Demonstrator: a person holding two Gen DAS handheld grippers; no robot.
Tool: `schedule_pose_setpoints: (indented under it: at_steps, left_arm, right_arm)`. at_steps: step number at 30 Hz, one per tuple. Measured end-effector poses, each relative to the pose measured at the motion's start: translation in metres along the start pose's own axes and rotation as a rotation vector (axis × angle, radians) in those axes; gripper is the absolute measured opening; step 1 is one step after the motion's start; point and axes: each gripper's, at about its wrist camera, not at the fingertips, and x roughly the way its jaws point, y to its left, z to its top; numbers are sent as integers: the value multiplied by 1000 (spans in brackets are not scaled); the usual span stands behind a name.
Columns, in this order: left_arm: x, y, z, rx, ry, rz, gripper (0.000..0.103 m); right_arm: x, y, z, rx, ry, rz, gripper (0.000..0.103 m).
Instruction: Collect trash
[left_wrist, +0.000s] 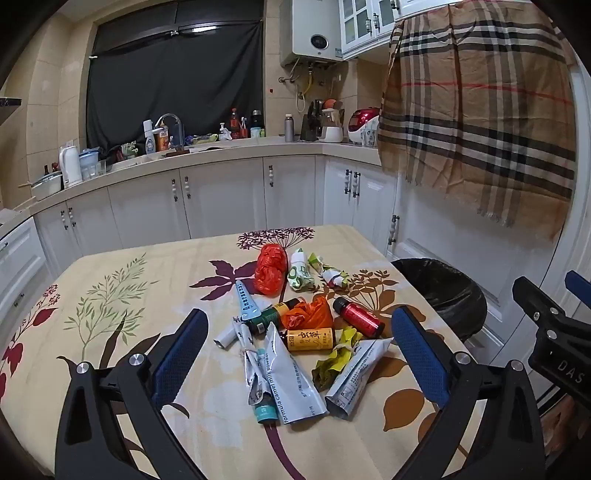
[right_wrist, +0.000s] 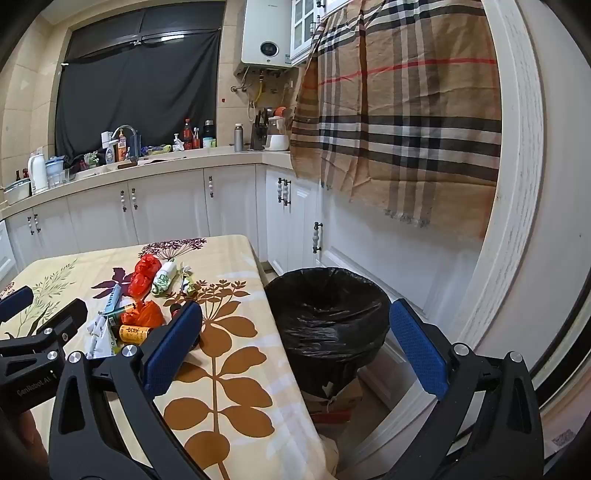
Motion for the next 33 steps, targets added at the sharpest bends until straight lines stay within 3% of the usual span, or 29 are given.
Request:
schedule_pose_setpoints:
  at_steps: [33]
  left_arm:
    - [2,-1,2,-2,1,0,97]
  right_arm:
    - [0,-1,0,-5,1,-4,99]
